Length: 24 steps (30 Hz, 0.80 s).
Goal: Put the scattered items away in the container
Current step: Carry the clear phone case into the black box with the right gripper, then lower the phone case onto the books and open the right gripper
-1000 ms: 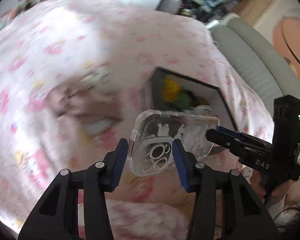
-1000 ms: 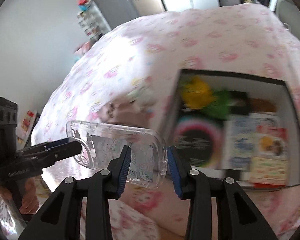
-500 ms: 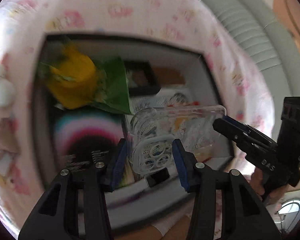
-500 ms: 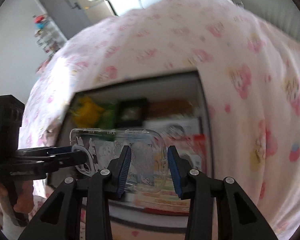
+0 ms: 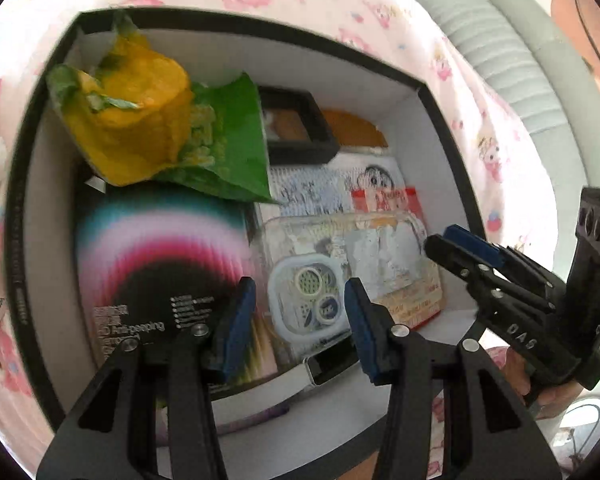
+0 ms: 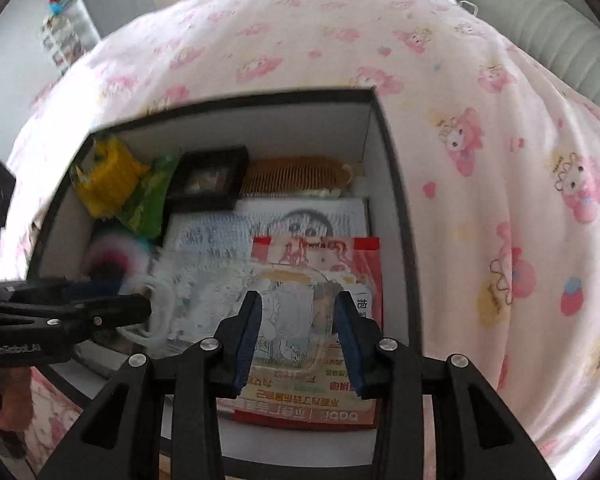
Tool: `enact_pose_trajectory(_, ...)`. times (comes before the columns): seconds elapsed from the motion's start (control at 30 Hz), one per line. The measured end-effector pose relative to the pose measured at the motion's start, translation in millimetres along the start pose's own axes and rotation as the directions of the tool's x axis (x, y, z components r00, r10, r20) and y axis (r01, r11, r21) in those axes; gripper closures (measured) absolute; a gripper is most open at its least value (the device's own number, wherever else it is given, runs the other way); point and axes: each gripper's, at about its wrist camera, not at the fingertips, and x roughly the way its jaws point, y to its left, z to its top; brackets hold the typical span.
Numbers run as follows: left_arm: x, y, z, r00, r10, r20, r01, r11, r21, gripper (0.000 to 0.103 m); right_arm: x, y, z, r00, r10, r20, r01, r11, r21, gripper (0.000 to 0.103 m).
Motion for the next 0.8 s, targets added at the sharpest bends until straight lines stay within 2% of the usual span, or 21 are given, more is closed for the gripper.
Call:
enact_pose_trajectory(0.13, -4.7, 1.0, -1.1, 0.999, 0.010, 0.040, -0.009, 1.000, -0.030, 0.057, -17.4, -0.6, 3.6, 0.996, -0.004, 0.089, 0.003, 1.000, 0.004, 0.069)
enact_pose_trajectory(0.2, 0.1, -1.6, -0.4, 1.000, 0.009, 0.028, -0.008, 0.999, -0.036, 0.057, -12.7, 6.4, 4.0, 0.998, 0.022, 0.065, -0.021, 1.000, -0.016, 0.069)
enact_pose_trajectory(0.27, 5.5, 0.4, 0.8, 0.998, -0.065, -0.009, 0.065, 0.996, -0.057, 0.056, -5.4, 10.1, 2.4, 0.999, 0.040, 0.027, -0.039, 0.999, -0.015, 0.069)
enact_pose_trajectory(0.33, 7.0, -11.6, -0.9, 0.990, -0.136, -0.035, 0.136, 0.991, -0.013, 0.056, 0.4, 11.2, 0.9, 0.999, 0.043, -0.005, -0.044, 0.999, -0.009, 0.069)
enact_pose_trajectory(0.47, -8.9, -22.8, -3.1, 0.998, -0.020, 0.054, 0.018, 0.999, 0.038, 0.056, 1.3, 7.4, -0.4, 0.999, 0.051, -0.015, -0.051, 0.999, -0.008, 0.069)
enact_pose_trajectory(0.53, -8.6, -15.5, -2.7, 0.998, -0.032, 0.045, 0.033, 0.999, -0.007, 0.056, 2.5, 7.6, -1.4, 0.998, 0.058, -0.023, -0.058, 0.998, -0.008, 0.069)
enact_pose_trajectory(0.67, 7.7, -10.4, -6.9, 1.000, -0.006, -0.023, 0.005, 0.999, -0.039, 0.058, 3.9, 10.6, -2.7, 0.997, 0.065, -0.037, -0.066, 0.998, -0.015, 0.068)
enact_pose_trajectory(0.8, 12.9, -30.1, -2.2, 0.997, -0.056, -0.050, 0.056, 0.998, -0.012, 0.056, 8.0, 10.5, -2.0, 0.998, 0.052, -0.048, -0.053, 0.998, -0.016, 0.069)
